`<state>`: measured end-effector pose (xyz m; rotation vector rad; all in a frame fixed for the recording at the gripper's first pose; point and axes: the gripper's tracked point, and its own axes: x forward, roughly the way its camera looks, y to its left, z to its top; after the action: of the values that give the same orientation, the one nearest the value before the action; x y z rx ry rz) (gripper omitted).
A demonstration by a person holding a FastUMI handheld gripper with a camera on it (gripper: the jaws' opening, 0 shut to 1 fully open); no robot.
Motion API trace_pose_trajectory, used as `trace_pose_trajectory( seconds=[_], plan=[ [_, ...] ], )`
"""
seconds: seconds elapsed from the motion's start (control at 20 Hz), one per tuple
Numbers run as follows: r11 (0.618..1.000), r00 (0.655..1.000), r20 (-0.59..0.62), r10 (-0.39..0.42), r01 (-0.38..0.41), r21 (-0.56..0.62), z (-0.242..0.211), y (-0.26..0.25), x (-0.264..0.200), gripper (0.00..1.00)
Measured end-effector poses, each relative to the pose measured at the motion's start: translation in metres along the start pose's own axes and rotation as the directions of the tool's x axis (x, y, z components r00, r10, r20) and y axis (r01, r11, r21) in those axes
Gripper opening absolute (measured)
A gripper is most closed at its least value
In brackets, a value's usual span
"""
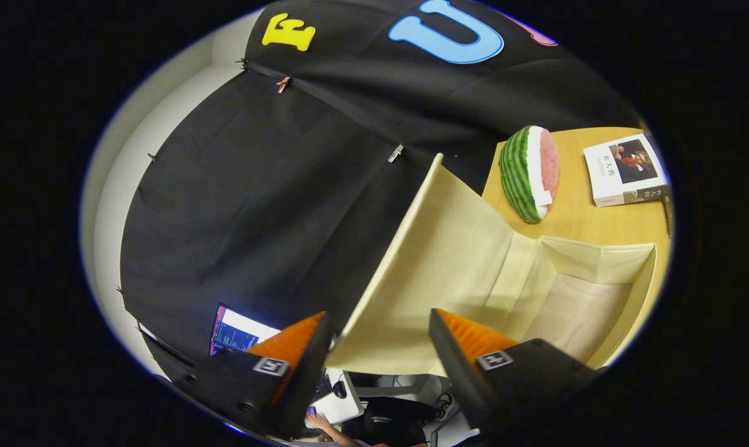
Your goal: Open the storage box then place both shoes into the box .Put the left shoe in first, then the right shoe, with the right side of both shoes facing outward in a uniform manner.
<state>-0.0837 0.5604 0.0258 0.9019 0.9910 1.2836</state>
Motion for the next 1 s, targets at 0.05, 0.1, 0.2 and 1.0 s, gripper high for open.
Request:
trace_pose_trajectory(
  seconds=[0.05, 0.1, 0.2, 1.0],
  plan=[
    [1.000, 1.000, 0.000, -0.011, 0.011, -0.015, -0.001, -0.004, -0.007, 0.98],
    [0.999, 1.000, 0.004, -0.024, 0.024, -0.031, -0.001, -0.010, -0.013, 0.98],
    [0.998, 0.998, 0.040, -0.040, 0.042, -0.051, 0.006, -0.015, -0.035, 0.98],
    [0.641, 0.676, 0.295, -0.675, 0.736, -0.219, -0.019, -0.264, -0.321, 0.98]
  ],
)
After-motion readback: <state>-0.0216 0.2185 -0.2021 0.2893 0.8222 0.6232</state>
